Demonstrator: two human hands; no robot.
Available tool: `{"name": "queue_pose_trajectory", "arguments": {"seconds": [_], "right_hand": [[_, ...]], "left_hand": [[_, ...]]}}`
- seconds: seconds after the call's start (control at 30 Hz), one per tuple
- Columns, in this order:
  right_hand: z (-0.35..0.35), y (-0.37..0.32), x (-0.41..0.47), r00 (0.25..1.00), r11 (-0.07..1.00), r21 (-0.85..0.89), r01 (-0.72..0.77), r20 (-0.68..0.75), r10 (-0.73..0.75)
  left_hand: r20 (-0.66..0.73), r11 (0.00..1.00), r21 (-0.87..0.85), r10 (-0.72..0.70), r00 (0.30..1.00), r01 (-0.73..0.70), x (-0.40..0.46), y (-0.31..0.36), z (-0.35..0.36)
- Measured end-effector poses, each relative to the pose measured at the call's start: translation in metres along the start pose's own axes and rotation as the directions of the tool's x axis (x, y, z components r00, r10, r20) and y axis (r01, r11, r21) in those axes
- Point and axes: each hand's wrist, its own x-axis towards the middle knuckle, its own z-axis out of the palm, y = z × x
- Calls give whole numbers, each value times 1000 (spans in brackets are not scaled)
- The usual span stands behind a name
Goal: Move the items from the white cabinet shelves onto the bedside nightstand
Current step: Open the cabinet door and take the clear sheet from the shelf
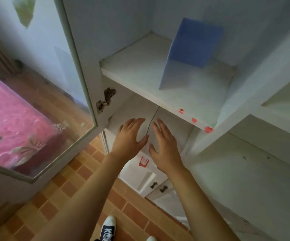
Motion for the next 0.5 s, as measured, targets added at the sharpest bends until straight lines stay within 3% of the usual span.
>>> {"name": "queue_pose_trajectory", "arguments": {"seconds": [0.17, 0.5], "right_hand": [[11, 7, 15, 994, 998, -34, -62, 83, 65], [13, 8, 22, 990, 995, -43, -95, 98, 99]], "left_hand": [[83, 996, 18, 86, 993, -88, 27, -18, 20], [75, 978, 11, 207, 976, -208, 43, -21, 40]]}}
